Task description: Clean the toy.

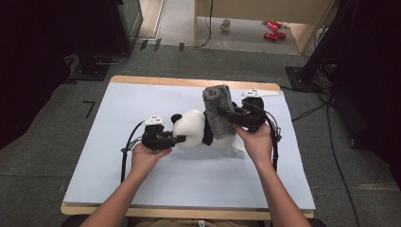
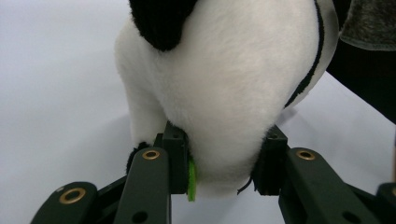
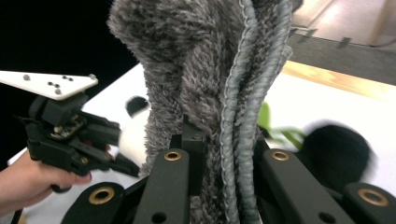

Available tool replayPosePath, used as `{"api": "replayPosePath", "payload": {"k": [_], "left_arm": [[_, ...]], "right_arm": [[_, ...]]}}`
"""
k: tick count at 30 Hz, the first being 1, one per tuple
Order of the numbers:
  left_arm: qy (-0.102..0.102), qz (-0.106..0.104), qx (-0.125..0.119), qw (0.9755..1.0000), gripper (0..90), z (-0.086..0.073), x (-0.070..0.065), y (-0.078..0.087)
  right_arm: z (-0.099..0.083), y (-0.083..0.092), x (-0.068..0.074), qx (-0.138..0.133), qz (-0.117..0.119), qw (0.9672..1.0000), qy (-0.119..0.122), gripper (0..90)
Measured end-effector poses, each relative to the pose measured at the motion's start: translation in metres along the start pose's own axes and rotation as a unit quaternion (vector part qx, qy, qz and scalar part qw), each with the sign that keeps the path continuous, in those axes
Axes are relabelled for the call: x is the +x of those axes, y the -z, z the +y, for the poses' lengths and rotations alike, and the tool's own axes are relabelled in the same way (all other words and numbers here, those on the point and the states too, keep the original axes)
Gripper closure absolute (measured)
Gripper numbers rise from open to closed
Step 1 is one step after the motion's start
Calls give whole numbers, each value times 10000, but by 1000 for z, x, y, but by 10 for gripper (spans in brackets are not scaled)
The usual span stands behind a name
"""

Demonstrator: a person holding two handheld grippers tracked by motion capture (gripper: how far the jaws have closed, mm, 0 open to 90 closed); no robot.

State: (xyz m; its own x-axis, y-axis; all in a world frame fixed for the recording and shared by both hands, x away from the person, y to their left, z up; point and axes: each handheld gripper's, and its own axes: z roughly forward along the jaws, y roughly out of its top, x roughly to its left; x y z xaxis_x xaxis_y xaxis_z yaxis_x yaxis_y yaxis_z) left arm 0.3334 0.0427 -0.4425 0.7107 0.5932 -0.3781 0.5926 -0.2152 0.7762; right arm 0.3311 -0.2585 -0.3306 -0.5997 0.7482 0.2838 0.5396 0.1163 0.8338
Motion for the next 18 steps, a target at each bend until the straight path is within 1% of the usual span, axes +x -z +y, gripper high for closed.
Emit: {"api": "replayPosePath", "payload": {"k": [3, 5, 6, 7, 11, 14, 15, 16, 17, 18], "left_arm": [[-34, 155, 41, 9999, 636, -7, -7, 2], [57, 167, 17, 9998, 631, -10, -7, 2], [64, 190, -9, 9998, 630, -11, -8, 1], [28, 200, -13, 9998, 629, -11, -8, 1], [-78, 232, -61, 9997, 625, -10, -11, 0], [-134, 353, -5, 9993, 621, -11, -12, -2], [-183, 432, 45, 9989, 618, -12, -12, -3], [-223, 498, 99, 9985, 617, -13, -11, -4], [-219, 525, 136, 9983, 616, -13, -10, -6], [-175, 509, 112, 9985, 616, -14, -8, -7]], "right_arm": [[-1, -9, 9, 159, 21, 9999, 29, 792], [-4, -17, 13, 272, 72, 9996, 35, 792], [-6, -21, 14, 315, 119, 9994, 24, 792], [-7, -25, 16, 376, 168, 9992, 9, 792], [-14, -46, 31, 577, 405, 9975, 106, 792], [-21, -59, 38, 705, 547, 9960, 108, 790], [-24, -62, 38, 707, 551, 9959, 122, 789], [-26, -66, 38, 745, 497, 9957, 221, 790], [-28, -69, 37, 837, 387, 9951, 359, 791], [-30, -71, 35, 901, 318, 9945, 422, 792]]}}
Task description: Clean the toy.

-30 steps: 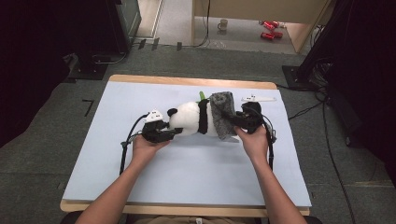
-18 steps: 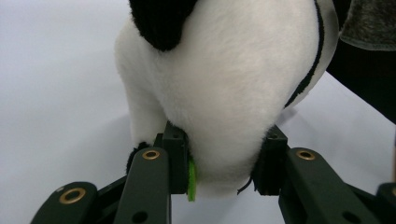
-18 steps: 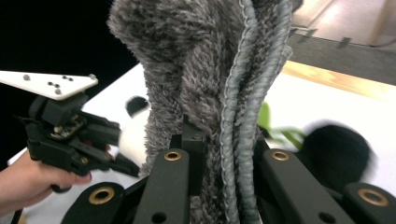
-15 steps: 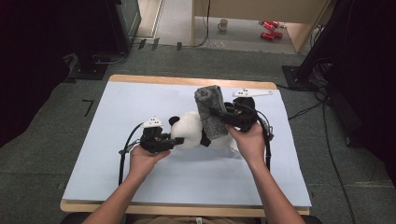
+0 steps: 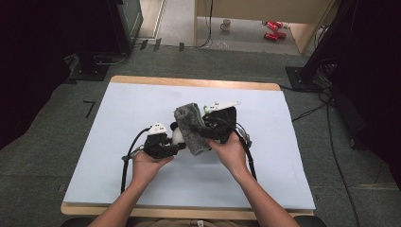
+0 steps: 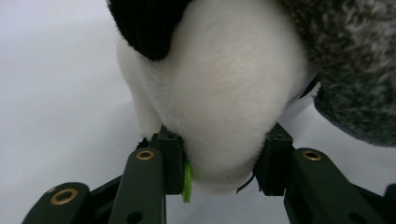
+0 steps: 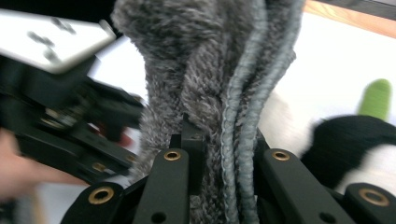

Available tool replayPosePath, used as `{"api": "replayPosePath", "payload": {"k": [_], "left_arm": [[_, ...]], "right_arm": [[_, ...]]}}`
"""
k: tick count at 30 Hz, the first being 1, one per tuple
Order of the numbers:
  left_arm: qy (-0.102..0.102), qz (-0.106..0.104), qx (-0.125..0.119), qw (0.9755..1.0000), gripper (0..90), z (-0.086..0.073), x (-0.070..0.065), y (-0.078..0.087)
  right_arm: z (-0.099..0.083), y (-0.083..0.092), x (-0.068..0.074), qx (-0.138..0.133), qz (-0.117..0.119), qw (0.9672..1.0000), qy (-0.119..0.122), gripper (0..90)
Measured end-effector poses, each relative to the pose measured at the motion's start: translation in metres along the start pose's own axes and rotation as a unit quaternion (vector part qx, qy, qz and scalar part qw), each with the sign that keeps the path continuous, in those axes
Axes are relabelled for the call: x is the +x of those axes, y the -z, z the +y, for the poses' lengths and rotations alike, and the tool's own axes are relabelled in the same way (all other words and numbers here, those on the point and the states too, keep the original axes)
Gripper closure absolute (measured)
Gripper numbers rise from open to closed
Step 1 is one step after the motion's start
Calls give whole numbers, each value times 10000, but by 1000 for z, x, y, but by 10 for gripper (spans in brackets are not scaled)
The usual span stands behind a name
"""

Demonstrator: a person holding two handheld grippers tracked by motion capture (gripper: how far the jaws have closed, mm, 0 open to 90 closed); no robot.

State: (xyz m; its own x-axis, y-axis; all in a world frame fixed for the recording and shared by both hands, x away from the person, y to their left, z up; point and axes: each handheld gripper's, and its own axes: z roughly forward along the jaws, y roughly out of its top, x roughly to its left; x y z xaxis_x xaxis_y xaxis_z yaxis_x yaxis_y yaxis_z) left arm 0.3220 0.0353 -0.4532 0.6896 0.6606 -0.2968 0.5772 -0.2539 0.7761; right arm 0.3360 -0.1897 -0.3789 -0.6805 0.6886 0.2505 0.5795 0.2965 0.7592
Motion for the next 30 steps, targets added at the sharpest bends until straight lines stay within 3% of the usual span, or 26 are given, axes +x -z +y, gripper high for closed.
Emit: {"api": "replayPosePath", "payload": {"k": [2, 6, 8, 17, 23, 26, 30], "left_arm": [[76, -40, -28, 10000, 616, 0, 4, 0], [219, -188, -83, 9995, 615, 0, 13, 0], [150, -174, -121, 9997, 613, 1, 13, -1], [307, -303, -79, 9990, 609, 3, 24, 0], [319, -314, -48, 9990, 606, 7, 32, -1], [272, -299, -19, 9992, 605, 8, 33, -1], [257, -289, -18, 9992, 605, 9, 36, -2]], "right_arm": [[-2, -1, -8, -4, -9, 10000, -62, 792], [-4, 8, -23, 71, -398, 9992, -30, 797], [-5, 12, -32, 49, -305, 9994, -142, 799], [-2, 36, -51, -117, -471, 9980, -414, 802], [-8, 56, -70, -313, -939, 9932, -613, 802], [-15, 60, -80, -392, -928, 9917, -801, 802], [-21, 65, -88, -381, -1106, 9889, -914, 803]]}}
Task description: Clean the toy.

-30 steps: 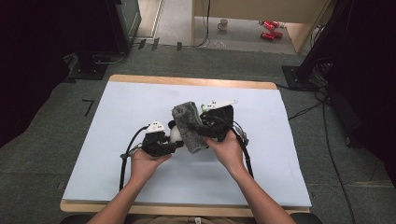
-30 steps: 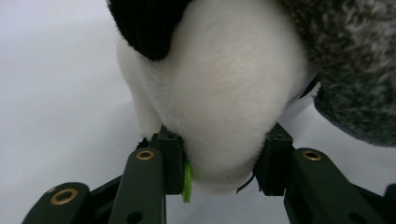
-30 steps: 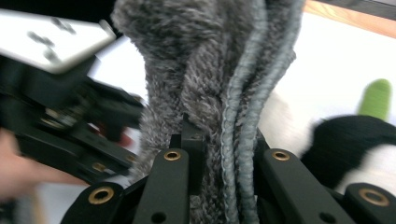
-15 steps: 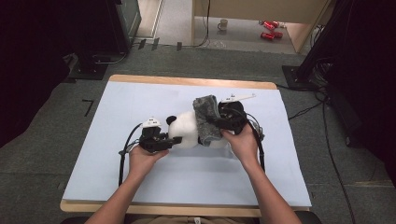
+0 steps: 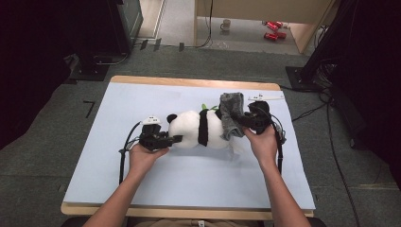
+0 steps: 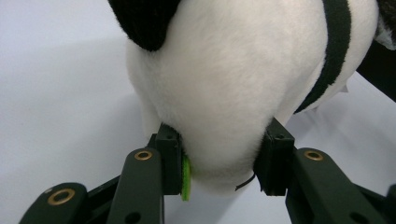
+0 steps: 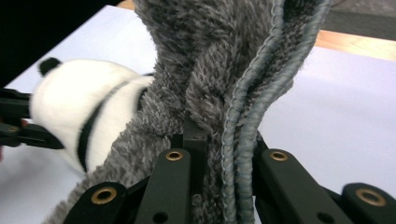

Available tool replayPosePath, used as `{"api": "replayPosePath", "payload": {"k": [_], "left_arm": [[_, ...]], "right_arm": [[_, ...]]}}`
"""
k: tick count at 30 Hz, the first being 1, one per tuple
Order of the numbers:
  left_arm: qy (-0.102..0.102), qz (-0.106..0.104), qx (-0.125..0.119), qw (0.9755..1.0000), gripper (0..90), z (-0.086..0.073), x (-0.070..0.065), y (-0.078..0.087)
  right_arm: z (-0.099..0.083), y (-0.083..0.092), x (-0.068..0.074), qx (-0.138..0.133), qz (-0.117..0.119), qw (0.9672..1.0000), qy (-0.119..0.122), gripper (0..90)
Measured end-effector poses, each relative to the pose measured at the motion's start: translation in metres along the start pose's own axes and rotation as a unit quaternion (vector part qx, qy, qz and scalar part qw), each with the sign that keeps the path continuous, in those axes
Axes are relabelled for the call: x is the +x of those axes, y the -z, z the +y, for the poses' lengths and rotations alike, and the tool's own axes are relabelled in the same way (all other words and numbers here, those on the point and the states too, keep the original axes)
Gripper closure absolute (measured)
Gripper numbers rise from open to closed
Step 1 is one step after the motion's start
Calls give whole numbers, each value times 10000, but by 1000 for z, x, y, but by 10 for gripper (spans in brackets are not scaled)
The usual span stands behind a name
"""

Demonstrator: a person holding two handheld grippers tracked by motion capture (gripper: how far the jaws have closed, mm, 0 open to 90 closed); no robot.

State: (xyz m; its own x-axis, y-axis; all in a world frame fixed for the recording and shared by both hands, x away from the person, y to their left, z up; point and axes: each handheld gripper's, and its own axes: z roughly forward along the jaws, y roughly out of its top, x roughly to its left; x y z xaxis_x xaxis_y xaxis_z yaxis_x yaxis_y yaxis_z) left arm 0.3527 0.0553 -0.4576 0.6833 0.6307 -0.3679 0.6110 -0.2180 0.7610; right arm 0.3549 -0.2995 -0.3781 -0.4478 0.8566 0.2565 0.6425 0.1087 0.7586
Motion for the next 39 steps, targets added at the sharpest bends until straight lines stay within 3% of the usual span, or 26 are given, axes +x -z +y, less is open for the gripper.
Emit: {"api": "replayPosePath", "payload": {"k": [8, 11, 16, 20, 23, 30, 35, 39], "left_arm": [[-7, -27, -76, 10000, 602, 0, 5, -3], [12, -53, -118, 9999, 601, -1, 5, -4], [16, -65, -130, 9999, 601, -2, 4, -4], [-60, -54, -127, 9999, 601, -4, -1, -3], [-104, -41, -159, 9998, 601, -6, -5, -3], [-172, -19, -180, 9997, 595, -14, -13, -1], [-262, 49, -203, 9994, 593, -18, -20, -1], [-336, 81, -165, 9993, 592, -20, -20, -1]], "right_arm": [[-4, 4, -13, 44, -121, 9998, -149, 803], [1, 13, -10, -48, -1, 9998, -205, 805], [13, 21, 18, -289, 461, 9985, -8, 805], [17, 12, 46, -252, 857, 9958, 222, 804], [18, 3, 58, -189, 1080, 9935, 310, 804], [18, -22, 78, 63, 1370, 9896, 440, 804], [19, -38, 97, 79, 1584, 9857, 574, 796], [12, -59, 105, 335, 1386, 9852, 951, 796]]}}
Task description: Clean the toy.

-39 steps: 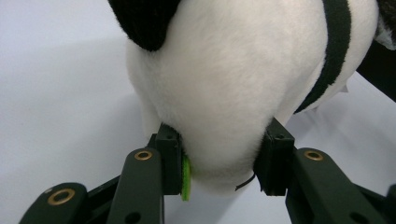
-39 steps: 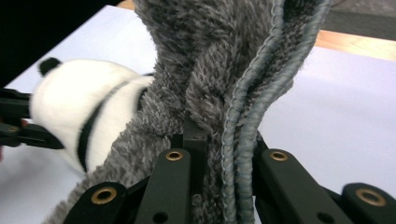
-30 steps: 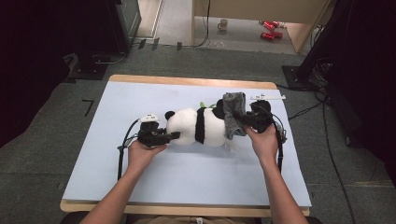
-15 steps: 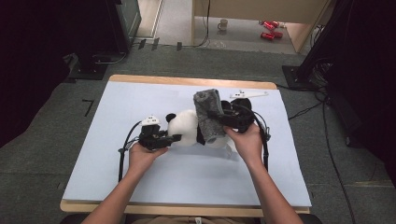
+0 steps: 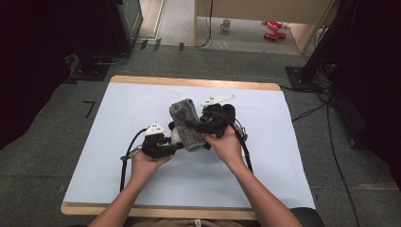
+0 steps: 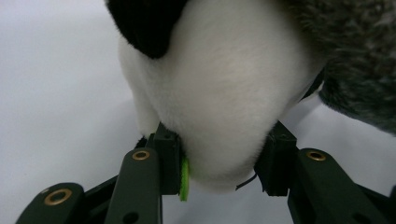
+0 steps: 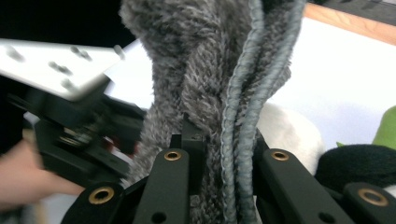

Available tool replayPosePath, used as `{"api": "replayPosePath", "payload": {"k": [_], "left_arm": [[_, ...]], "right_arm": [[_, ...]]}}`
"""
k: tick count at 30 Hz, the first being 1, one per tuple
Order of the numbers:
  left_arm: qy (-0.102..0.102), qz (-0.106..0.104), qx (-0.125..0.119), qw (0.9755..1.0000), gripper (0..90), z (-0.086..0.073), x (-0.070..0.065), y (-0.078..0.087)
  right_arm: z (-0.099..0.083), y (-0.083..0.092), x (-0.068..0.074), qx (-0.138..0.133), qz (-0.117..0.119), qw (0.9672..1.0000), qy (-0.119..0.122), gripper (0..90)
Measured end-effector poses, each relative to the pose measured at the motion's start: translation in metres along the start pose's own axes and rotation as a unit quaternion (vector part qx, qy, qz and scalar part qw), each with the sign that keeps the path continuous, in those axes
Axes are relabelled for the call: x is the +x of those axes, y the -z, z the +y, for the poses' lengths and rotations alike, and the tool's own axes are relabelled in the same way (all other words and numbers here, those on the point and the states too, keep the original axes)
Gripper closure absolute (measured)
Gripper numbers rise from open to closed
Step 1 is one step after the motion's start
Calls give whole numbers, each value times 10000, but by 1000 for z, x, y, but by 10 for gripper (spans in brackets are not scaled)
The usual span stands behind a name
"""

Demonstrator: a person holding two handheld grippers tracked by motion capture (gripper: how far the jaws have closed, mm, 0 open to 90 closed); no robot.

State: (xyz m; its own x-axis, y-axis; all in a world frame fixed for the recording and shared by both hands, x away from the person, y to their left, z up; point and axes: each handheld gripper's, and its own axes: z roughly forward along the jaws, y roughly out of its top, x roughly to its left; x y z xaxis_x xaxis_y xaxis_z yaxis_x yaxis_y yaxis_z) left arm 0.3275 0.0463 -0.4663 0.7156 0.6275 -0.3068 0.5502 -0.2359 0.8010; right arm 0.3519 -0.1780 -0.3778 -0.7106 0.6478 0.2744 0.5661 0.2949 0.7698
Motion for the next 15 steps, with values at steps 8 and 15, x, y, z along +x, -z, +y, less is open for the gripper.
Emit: {"api": "replayPosePath", "payload": {"k": [8, 15], "left_arm": [[161, -121, 33, 9998, 592, 3, 6, 0], [184, -219, 113, 9995, 590, 11, 11, -1]], "right_arm": [[-9, 18, -30, 28, -341, 9989, -320, 805], [-14, 41, -42, -67, -528, 9974, -489, 807]]}}
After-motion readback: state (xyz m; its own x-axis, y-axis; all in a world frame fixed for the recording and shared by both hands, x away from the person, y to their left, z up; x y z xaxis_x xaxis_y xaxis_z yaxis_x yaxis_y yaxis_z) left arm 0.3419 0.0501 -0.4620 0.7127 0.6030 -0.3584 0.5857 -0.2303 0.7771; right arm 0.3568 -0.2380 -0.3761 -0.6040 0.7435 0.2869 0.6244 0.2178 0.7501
